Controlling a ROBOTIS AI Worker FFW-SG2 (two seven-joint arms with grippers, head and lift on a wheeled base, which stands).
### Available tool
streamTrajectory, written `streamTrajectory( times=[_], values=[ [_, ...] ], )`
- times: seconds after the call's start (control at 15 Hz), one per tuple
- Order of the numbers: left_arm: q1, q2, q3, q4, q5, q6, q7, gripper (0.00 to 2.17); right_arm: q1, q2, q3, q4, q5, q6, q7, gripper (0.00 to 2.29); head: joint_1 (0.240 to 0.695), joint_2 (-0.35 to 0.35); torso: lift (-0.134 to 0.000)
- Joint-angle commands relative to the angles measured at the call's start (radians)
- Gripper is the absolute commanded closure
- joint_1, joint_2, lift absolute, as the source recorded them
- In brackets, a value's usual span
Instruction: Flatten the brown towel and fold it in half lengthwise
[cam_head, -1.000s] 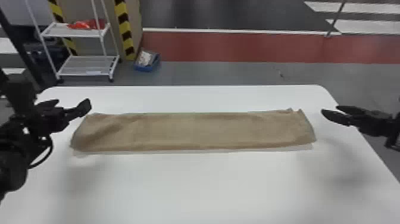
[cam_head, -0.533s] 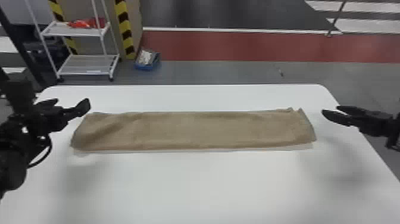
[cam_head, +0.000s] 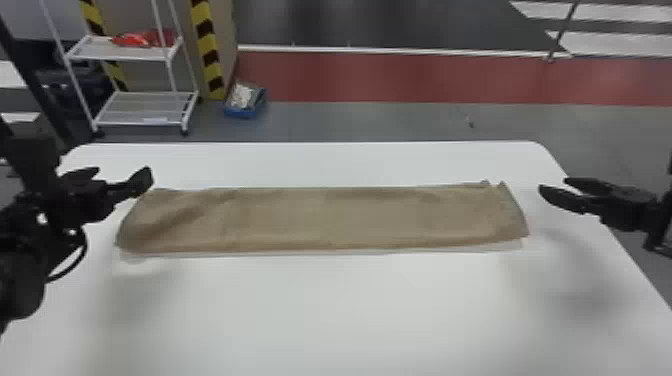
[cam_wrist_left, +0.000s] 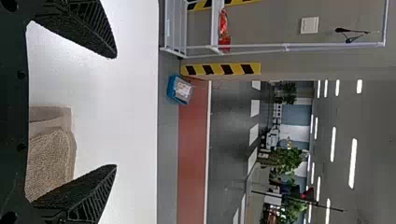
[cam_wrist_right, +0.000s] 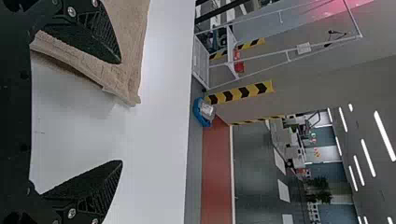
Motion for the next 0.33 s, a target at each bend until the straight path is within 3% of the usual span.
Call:
streamTrajectory(
  times=[0.0, 0.27],
  values=[
    [-0.004, 0.002, 0.000, 0.002, -0.001, 0.000, 0.000, 0.04, 0.000, 0.000, 0.000, 0.001, -0.002, -0.002, 0.000, 0.13, 0.695, -0.048, -0.128],
    [-0.010, 0.000, 0.000, 0.011, -0.013, 0.000, -0.002, 0.04, 0.006, 0.000, -0.007, 0.004, -0.009, -0.024, 0.000, 0.13, 0.695, -0.048, -0.128]
  ],
)
